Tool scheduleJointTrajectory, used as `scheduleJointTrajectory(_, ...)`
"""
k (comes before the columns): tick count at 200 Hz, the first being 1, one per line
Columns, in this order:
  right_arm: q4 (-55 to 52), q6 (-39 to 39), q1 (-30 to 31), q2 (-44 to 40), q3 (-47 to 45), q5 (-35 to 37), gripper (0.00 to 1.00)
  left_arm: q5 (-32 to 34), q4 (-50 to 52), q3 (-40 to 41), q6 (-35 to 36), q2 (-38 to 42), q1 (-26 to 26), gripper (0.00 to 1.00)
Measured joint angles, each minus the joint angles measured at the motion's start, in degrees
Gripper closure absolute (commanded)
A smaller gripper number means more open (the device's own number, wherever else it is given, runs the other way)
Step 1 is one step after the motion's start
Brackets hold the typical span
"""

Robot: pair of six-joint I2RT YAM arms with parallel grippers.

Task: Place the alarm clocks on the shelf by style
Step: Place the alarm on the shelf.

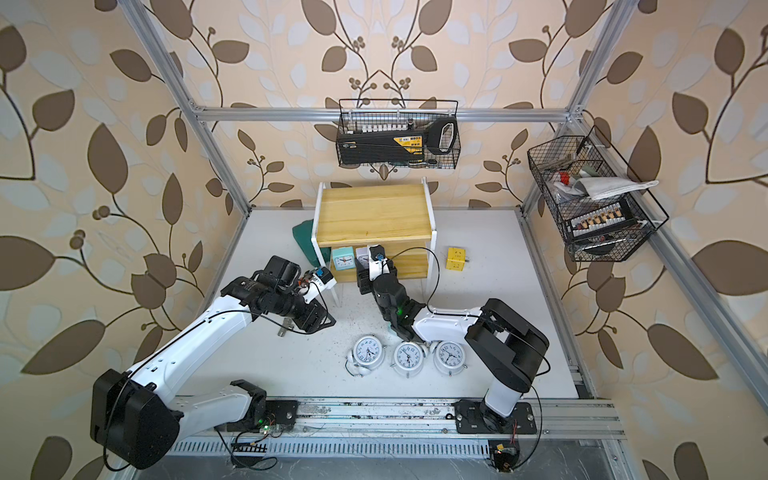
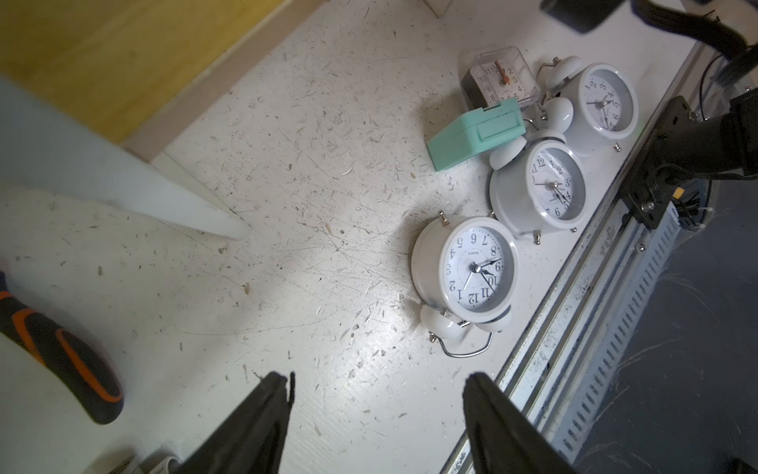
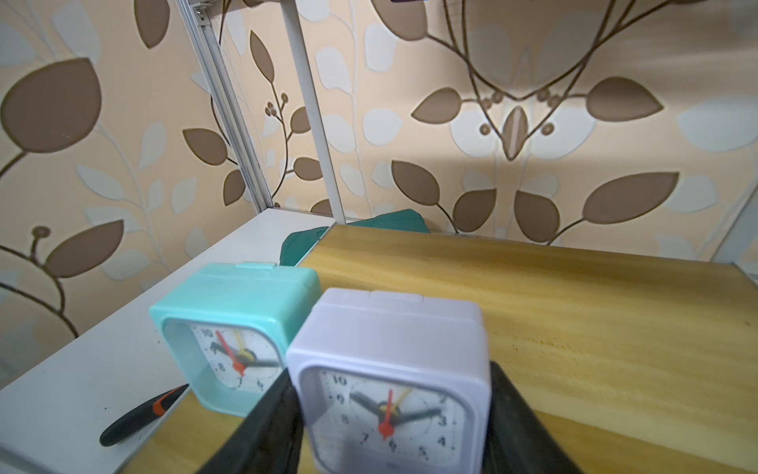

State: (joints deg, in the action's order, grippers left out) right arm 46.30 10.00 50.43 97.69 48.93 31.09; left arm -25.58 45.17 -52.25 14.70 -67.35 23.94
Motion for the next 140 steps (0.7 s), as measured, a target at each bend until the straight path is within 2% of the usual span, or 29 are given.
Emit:
scheduleJointTrajectory(22,0.20,0.02,0.00,0.11,0.07,-0.20,0.39,0.00,-0.17,0.02,0.00,0.00,0.00,0.29)
scheduleJointTrajectory(65,0.22,0.42,0.00,0.24,0.09,-0.87,0.25,0.00,-0.28,0.02,0.00,0.00,0.00,0.29)
scheduleJointTrajectory(140,-0.85,0.66,0.02,-0.55,-0.17,-2.58,0.14,0.00,-0.31,0.02,0.00,-0.04,0.00,0.29)
